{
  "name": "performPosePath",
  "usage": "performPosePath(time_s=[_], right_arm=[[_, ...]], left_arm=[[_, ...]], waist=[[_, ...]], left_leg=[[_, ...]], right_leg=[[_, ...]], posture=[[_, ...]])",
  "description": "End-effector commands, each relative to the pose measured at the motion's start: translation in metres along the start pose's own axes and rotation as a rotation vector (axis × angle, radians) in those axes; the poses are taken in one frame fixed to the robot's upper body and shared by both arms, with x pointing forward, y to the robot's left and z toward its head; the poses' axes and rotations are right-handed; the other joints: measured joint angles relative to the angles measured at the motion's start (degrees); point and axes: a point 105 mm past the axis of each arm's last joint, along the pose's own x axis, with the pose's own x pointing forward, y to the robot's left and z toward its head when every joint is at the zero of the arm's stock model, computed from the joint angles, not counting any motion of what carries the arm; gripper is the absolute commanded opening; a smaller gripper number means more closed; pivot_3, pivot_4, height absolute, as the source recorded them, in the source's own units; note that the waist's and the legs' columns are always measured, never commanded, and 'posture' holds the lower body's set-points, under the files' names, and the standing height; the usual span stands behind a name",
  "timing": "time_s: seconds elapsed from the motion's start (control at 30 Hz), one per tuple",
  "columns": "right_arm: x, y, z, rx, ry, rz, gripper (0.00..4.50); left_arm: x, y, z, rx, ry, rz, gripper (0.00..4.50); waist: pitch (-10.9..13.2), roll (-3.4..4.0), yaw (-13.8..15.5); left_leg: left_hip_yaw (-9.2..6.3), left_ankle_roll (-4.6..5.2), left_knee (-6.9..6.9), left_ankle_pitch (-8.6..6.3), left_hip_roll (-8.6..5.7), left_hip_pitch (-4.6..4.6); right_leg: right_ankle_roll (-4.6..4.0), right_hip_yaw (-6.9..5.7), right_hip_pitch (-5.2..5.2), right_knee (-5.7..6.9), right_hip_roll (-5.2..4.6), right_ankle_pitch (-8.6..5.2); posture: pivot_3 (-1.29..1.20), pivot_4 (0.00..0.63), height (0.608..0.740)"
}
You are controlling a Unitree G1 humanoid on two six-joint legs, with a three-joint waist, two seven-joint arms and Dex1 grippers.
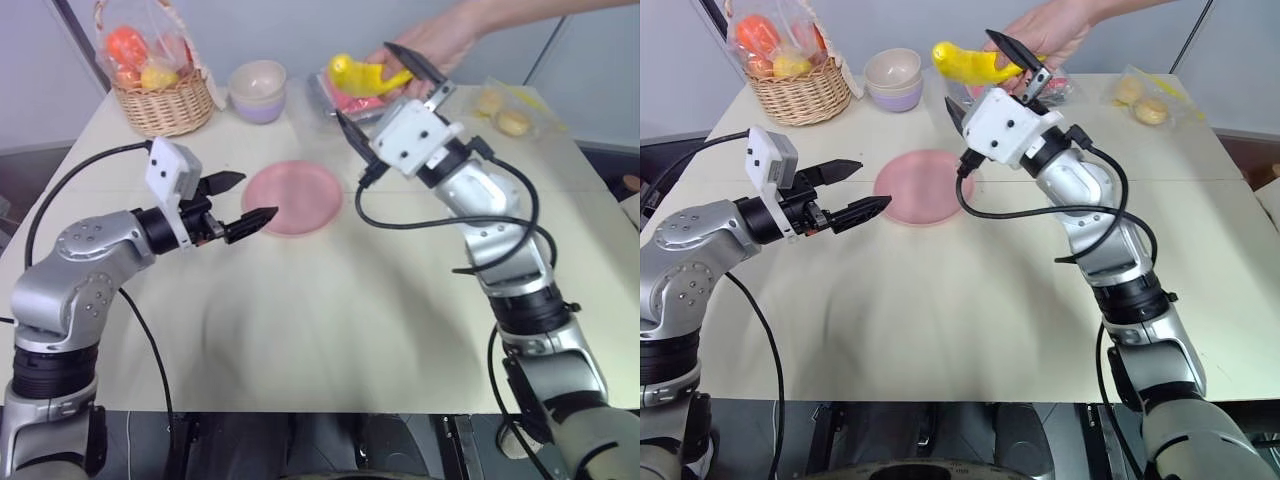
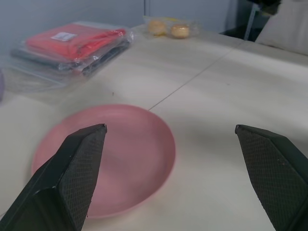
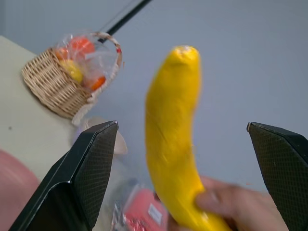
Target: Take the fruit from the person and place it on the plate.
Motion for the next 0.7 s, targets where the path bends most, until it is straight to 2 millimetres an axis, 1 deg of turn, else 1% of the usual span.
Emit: performPosePath(time_s=[0.03, 0.27, 0.4, 0.5, 0.57, 0.67, 0.7], right_arm=[[0.013, -0.003, 0.013, -0.018, -0.075, -0.016, 4.38], [0.034, -0.002, 0.01, -0.041, -0.104, -0.02, 4.38], [0.04, -0.004, 0.007, -0.052, -0.108, -0.028, 4.38], [0.041, -0.004, 0.0, -0.061, -0.096, -0.027, 3.6], [0.04, -0.004, -0.004, -0.072, -0.088, -0.028, 2.65], [0.039, -0.005, -0.005, -0.077, -0.088, -0.029, 1.1], [0.039, -0.005, -0.006, -0.08, -0.086, -0.029, 0.77]], left_arm=[[-0.004, 0.0, 0.015, 0.055, -0.042, 0.011, 4.5], [-0.008, -0.002, 0.014, 0.057, -0.038, 0.023, 4.5], [-0.009, -0.002, 0.014, 0.057, -0.036, 0.027, 4.5], [-0.009, -0.003, 0.014, 0.057, -0.036, 0.028, 4.5], [-0.009, -0.002, 0.014, 0.057, -0.036, 0.029, 4.5], [-0.009, -0.002, 0.014, 0.057, -0.036, 0.029, 4.5], [-0.009, -0.002, 0.014, 0.057, -0.036, 0.028, 4.5]], waist=[[0.0, 0.0, 0.0], [0.0, 0.0, -0.2], [0.0, 0.0, -0.6], [0.0, 0.0, -1.2], [0.0, 0.0, -1.5], [0.0, 0.0, -1.5], [0.0, 0.0, -1.5]], left_leg=[[0.0, 0.0, 0.0, 0.0, 0.0, 0.0], [-0.01, -0.02, 0.0, 0.01, 0.0, 0.0], [-0.03, -0.04, -0.02, 0.02, 0.0, 0.0], [-0.03, -0.05, -0.03, 0.03, 0.0, 0.0], [-0.04, -0.05, -0.04, 0.03, 0.0, 0.0], [-0.04, -0.07, -0.07, 0.04, 0.01, 0.0], [-0.04, -0.07, -0.07, 0.04, 0.01, 0.0]], right_leg=[[0.0, 0.0, 0.0, 0.0, 0.0, 0.0], [0.0, 0.0, -0.01, 0.0, 0.0, 0.0], [0.0, -0.01, -0.01, 0.0, 0.0, 0.0], [0.0, -0.01, -0.01, 0.01, 0.0, 0.0], [0.0, -0.01, -0.01, 0.01, 0.02, 0.0], [-0.01, -0.01, -0.04, 0.02, 0.02, 0.0], [0.0, -0.01, -0.05, 0.02, 0.03, 0.0]], posture=[[0.0, 0.15, 0.74], [0.0, 0.15, 0.74], [0.0, 0.15, 0.74], [0.0, 0.15, 0.74], [0.0, 0.15, 0.74], [0.0, 0.15, 0.74], [0.0, 0.15, 0.74]])
